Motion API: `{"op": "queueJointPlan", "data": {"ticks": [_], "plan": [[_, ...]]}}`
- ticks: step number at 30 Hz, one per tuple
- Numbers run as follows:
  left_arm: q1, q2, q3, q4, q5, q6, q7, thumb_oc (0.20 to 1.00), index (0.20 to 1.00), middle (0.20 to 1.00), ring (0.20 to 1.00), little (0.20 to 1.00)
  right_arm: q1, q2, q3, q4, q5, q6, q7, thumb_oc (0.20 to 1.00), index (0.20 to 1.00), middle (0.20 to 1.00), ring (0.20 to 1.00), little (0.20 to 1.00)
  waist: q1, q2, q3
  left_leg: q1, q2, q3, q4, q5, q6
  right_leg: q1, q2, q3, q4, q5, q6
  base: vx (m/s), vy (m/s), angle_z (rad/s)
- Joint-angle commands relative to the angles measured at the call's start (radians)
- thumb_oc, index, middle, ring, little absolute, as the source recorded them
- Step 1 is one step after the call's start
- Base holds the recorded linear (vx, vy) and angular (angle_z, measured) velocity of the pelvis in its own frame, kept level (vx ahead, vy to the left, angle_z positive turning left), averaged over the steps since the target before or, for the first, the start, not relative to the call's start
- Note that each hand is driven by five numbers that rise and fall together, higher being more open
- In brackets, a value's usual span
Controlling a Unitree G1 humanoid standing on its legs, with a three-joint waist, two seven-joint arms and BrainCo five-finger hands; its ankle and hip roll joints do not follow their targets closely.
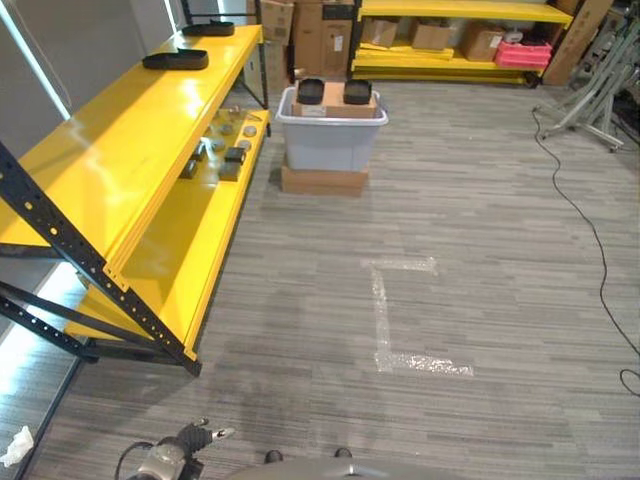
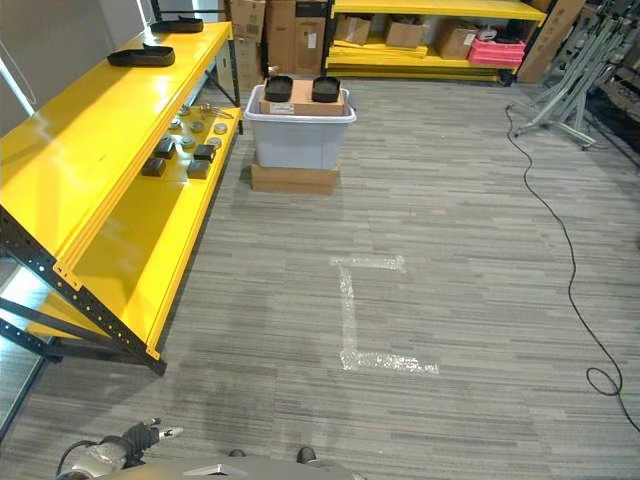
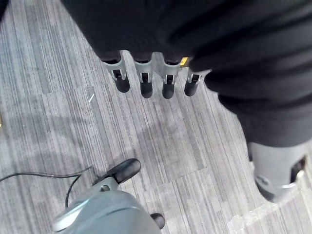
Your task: Move parts from the plastic box to the shelf.
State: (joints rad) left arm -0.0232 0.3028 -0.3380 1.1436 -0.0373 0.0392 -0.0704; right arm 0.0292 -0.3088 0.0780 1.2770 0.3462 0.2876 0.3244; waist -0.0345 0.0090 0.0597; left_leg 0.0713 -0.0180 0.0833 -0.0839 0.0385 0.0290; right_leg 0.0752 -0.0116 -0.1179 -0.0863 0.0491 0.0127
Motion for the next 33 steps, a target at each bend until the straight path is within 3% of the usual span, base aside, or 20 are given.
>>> {"op": "queueJointPlan", "data": {"ticks": [1,4,5,8,12,16,21,23,24,26,27,30,33], "plan": [[-0.06,0.008,0.086,0.102,-0.318,0.097,0.098,1.0,1.0,1.0,1.0,1.0,-0.038,-0.029,0.034,0.084,0.053,-0.013,-0.035,1.0,1.0,1.0,1.0,1.0,0.01,-0.021,-0.023,-0.004,0.005,0.038,-0.003,0.01,-0.019,-0.004,-0.057,-0.029,0.001,0.038,0.069,0.01,-0.06,0.01],[-0.06,-0.027,0.141,0.157,-0.232,0.104,0.065,1.0,1.0,1.0,1.0,1.0,-0.05,-0.005,0.01,0.099,0.122,-0.068,-0.052,1.0,1.0,1.0,1.0,1.0,0.018,-0.024,-0.03,-0.006,0.005,0.029,-0.003,0.009,-0.021,-0.001,-0.055,-0.032,-0.001,0.034,0.065,0.04,-0.031,0.04],[-0.043,-0.063,0.143,0.182,-0.241,0.066,0.051,1.0,1.0,1.0,1.0,1.0,-0.065,0.001,-0.022,0.08,0.184,-0.093,-0.11,1.0,1.0,1.0,1.0,1.0,0.019,-0.024,-0.033,-0.004,0.005,0.026,-0.003,0.003,-0.019,0.003,-0.053,-0.03,-0.001,0.029,0.063,0.05,-0.002,0.01],[-0.021,-0.081,0.153,0.174,-0.27,0.054,0.06,1.0,1.0,1.0,1.0,1.0,-0.066,0.003,-0.048,0.077,0.122,-0.097,-0.155,1.0,1.0,1.0,1.0,1.0,0.017,-0.02,-0.034,-0.005,0.007,0.03,-0.003,0.001,-0.023,-0.003,-0.054,-0.024,-0.001,0.031,0.063,0.03,0.031,0.01],[-0.008,-0.075,0.159,0.175,-0.278,0.042,0.048,1.0,1.0,1.0,1.0,1.0,-0.059,0.011,-0.062,0.093,0.153,-0.094,-0.185,1.0,1.0,1.0,1.0,1.0,0.018,-0.018,-0.03,-0.007,0.008,0.036,-0.003,0.002,-0.023,-0.004,-0.058,-0.025,-0.001,0.033,0.065,0.02,0.032,0.01],[-0.016,-0.074,0.162,0.162,-0.307,-0.016,0.022,1.0,1.0,1.0,1.0,1.0,-0.063,0.01,-0.065,0.092,0.149,-0.187,-0.194,1.0,1.0,1.0,1.0,1.0,0.021,-0.018,-0.026,-0.004,0.004,0.039,-0.003,0.0,-0.017,0.002,-0.063,-0.03,0.002,0.031,0.064,0.04,0.051,-0.01],[-0.045,-0.081,0.138,0.109,-0.34,-0.059,0.013,1.0,1.0,1.0,1.0,1.0,-0.093,0.006,-0.045,0.038,0.105,-0.194,-0.225,1.0,1.0,1.0,1.0,1.0,0.02,-0.023,-0.025,0.007,-0.004,0.042,-0.003,-0.009,-0.003,0.006,-0.064,-0.024,0.021,0.022,0.061,0.05,0.062,-0.02],[-0.068,-0.081,0.113,0.07,-0.328,-0.058,0.018,1.0,1.0,1.0,1.0,1.0,-0.117,0.01,-0.021,0.017,0.104,-0.23,-0.23,1.0,1.0,1.0,1.0,1.0,0.023,-0.022,-0.015,0.005,-0.011,0.035,0.0,-0.01,0.017,-0.022,-0.059,-0.027,0.108,-0.009,0.053,0.08,0.082,0.0],[-0.074,-0.078,0.101,0.05,-0.311,-0.03,0.025,1.0,1.0,1.0,1.0,1.0,-0.132,0.014,-0.008,-0.008,0.126,-0.224,-0.231,1.0,1.0,1.0,1.0,1.0,0.02,-0.018,0.004,0.004,-0.014,0.023,0.001,-0.009,0.033,-0.082,-0.06,-0.033,0.223,-0.001,0.063,0.05,0.074,-0.03],[-0.072,-0.072,0.081,0.063,-0.24,-0.032,0.025,1.0,1.0,1.0,1.0,1.0,-0.144,0.024,-0.006,-0.019,0.14,-0.22,-0.227,1.0,1.0,1.0,1.0,1.0,0.009,-0.002,0.042,0.014,-0.01,0.001,0.002,-0.011,0.048,-0.211,-0.063,-0.024,0.449,0.066,0.103,0.08,0.048,-0.18],[-0.068,-0.071,0.072,0.076,-0.21,-0.032,0.029,1.0,1.0,1.0,1.0,1.0,-0.144,0.028,-0.006,-0.02,0.139,-0.218,-0.226,1.0,1.0,1.0,1.0,1.0,0.004,0.0,0.054,0.019,-0.011,-0.008,0.002,-0.011,0.048,-0.247,-0.067,-0.023,0.478,0.094,0.113,0.09,0.004,-0.27],[-0.048,-0.065,0.059,0.108,-0.187,-0.035,0.038,1.0,1.0,1.0,1.0,1.0,-0.136,0.037,-0.001,-0.004,0.099,-0.197,-0.243,1.0,1.0,1.0,1.0,1.0,-0.009,-0.005,0.076,0.04,-0.018,-0.013,0.003,-0.019,0.034,-0.273,-0.089,-0.048,0.398,0.129,0.122,0.25,-0.086,0.05],[-0.04,-0.058,0.072,0.113,-0.219,-0.027,0.011,1.0,1.0,1.0,1.0,1.0,-0.117,0.039,-0.007,0.027,0.065,-0.159,-0.257,1.0,1.0,1.0,1.0,1.0,-0.039,-0.019,0.088,0.09,-0.038,-0.036,0.006,-0.071,0.031,-0.304,-0.106,-0.042,0.238,0.195,0.138,0.34,-0.164,0.08]]}}
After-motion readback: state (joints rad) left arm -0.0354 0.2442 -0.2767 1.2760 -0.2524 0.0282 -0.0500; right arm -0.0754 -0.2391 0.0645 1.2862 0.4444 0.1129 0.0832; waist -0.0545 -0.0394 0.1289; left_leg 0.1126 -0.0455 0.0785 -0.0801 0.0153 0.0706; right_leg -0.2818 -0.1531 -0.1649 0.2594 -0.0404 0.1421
